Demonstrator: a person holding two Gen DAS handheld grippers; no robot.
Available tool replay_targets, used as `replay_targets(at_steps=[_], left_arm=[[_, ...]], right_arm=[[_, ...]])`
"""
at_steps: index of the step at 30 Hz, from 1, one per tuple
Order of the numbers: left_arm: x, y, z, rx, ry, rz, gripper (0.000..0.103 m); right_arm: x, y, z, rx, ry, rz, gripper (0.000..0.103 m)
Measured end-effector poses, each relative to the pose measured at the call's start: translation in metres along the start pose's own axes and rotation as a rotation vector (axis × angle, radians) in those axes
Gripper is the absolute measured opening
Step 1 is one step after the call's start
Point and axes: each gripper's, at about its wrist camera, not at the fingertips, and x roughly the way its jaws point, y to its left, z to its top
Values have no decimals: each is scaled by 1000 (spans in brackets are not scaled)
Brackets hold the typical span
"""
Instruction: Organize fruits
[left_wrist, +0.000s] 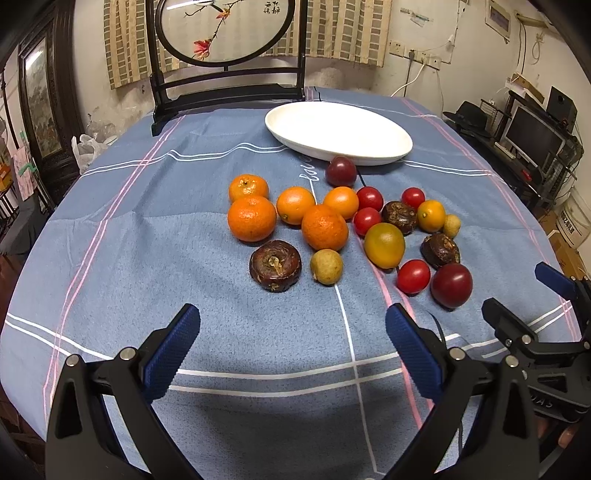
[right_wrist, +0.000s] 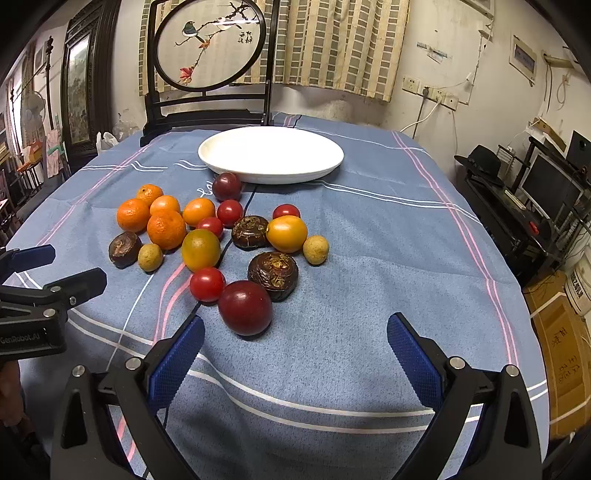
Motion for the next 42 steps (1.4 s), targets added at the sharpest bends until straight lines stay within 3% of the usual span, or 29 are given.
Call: replay_targets(at_steps=[42], left_arm=[[6, 1, 1, -4, 9, -8, 99]], right_arm=[[6, -2, -2, 4, 27, 6, 99]])
